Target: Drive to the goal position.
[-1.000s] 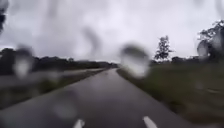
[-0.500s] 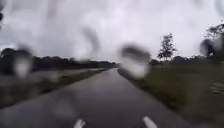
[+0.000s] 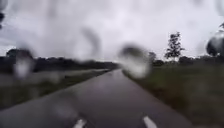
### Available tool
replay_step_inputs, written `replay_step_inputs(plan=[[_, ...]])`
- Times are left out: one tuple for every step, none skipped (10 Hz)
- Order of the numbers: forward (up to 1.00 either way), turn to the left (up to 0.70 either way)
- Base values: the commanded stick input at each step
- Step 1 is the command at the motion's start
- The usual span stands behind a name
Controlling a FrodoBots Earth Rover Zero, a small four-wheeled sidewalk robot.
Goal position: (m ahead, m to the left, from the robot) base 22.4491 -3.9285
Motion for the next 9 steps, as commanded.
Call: replay_step_inputs(plan=[[0.85,0.00],[0.85,0.00],[0.85,0.00],[0.85,0.00],[0.85,0.00],[0.85,0.00],[0.85,0.00],[0.85,0.00],[0.85,-0.13]])
